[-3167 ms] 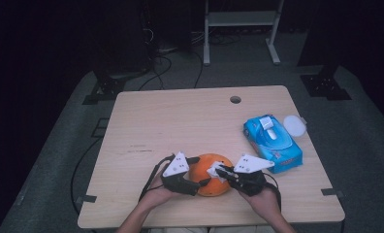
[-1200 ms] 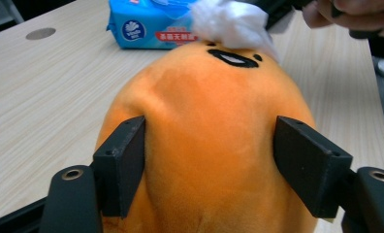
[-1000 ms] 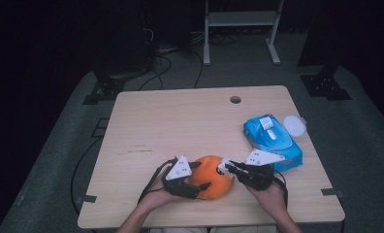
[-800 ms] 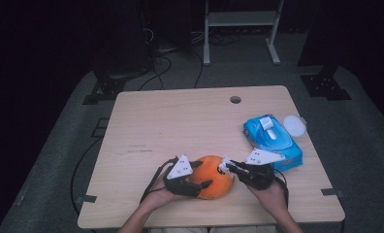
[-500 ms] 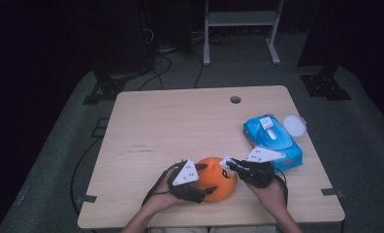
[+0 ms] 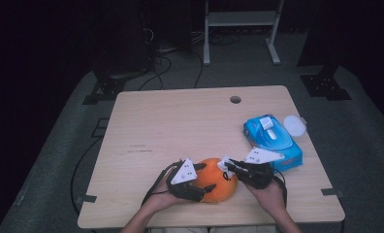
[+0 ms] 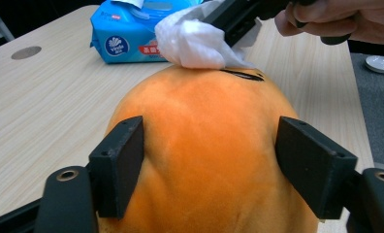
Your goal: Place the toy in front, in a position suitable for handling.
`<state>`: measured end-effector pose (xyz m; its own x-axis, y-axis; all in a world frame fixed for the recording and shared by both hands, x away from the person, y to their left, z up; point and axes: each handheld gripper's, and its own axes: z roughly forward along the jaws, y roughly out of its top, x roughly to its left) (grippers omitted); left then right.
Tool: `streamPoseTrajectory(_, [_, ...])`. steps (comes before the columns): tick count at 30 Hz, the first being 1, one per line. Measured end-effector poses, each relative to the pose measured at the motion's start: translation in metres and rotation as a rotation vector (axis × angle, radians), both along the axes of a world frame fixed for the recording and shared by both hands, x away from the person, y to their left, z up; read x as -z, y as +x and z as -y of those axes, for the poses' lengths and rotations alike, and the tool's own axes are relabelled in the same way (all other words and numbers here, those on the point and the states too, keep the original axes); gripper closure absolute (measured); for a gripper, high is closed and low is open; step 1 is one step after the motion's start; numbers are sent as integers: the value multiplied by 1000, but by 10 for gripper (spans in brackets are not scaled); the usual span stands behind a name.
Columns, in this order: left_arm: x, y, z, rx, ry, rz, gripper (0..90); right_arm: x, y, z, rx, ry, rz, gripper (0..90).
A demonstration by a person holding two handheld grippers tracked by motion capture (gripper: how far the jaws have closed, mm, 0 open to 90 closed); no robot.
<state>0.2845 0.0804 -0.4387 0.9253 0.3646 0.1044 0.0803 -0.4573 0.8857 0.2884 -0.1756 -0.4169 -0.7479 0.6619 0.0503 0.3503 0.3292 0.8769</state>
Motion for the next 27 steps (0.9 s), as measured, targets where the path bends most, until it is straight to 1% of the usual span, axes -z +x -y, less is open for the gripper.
streamPoseTrajectory(1, [0, 0, 1, 4, 9, 6, 278, 0, 0, 0, 4, 8, -6, 814])
streamPoseTrajectory(3, [1, 0, 2, 10, 6, 6, 278, -4, -7, -10, -15, -18, 30, 814])
streamPoseTrajectory(4, [2, 0, 2, 11, 6, 5, 278, -5, -9, -14, -30, -21, 43, 813])
streamPoseTrajectory(5, [2, 0, 1, 8, 3, 2, 278, -6, -9, -16, -38, -26, 47, 813])
streamPoseTrajectory(6, [2, 0, 0, 6, 0, 2, 278, -6, -7, -16, -40, -26, 44, 814])
streamPoseTrajectory(8, [-4, 2, -3, -2, -4, -1, 262, -3, -3, -10, -38, 1, 12, 814])
streamPoseTrajectory(9, [-8, 3, -5, -10, -19, -8, 233, -1, -1, -7, -30, 2, 6, 814])
streamPoseTrajectory(11, [-11, 4, -9, -37, -43, -6, 180, 2, 0, -2, -12, -14, 10, 814])
streamPoseTrajectory(12, [-11, 5, -12, -50, -40, -3, 172, 2, 0, 0, -9, -9, 6, 814])
streamPoseTrajectory(14, [-6, 6, -12, -56, -31, -16, 173, 1, -1, 3, -6, 1, 0, 814])
streamPoseTrajectory(15, [-3, 6, -11, -47, -16, -16, 188, 0, -2, 1, -7, 6, 2, 814])
streamPoseTrajectory(16, [-1, 6, -9, -37, -7, -10, 222, -2, -5, -4, -17, 3, 10, 814])
streamPoseTrajectory(18, [0, 4, -5, -28, 2, -4, 232, -5, -11, -15, -42, -26, 46, 814])
streamPoseTrajectory(19, [-2, 4, -4, -25, 10, 2, 232, -5, -13, -19, -48, -45, 57, 814])
streamPoseTrajectory(20, [-3, 4, -6, -23, 8, 1, 232, -5, -12, -19, -49, -56, 65, 815])
streamPoseTrajectory(22, [-7, 7, -10, -30, -10, -4, 216, -3, -7, -13, -42, -33, 37, 815])
streamPoseTrajectory(24, [-10, 9, -16, -54, -34, -10, 179, 0, -4, -6, -24, -26, 24, 814])
streamPoseTrajectory(25, [-11, 11, -18, -74, -39, -20, 146, 1, -2, -3, -16, -17, 14, 815])
streamPoseTrajectory(26, [-9, 13, -20, -87, -37, -44, 120, 2, -1, 0, -7, -12, 8, 814])
streamPoseTrajectory(27, [-7, 14, -21, -89, -39, -63, 109, 3, 1, 3, 3, -9, -2, 814])
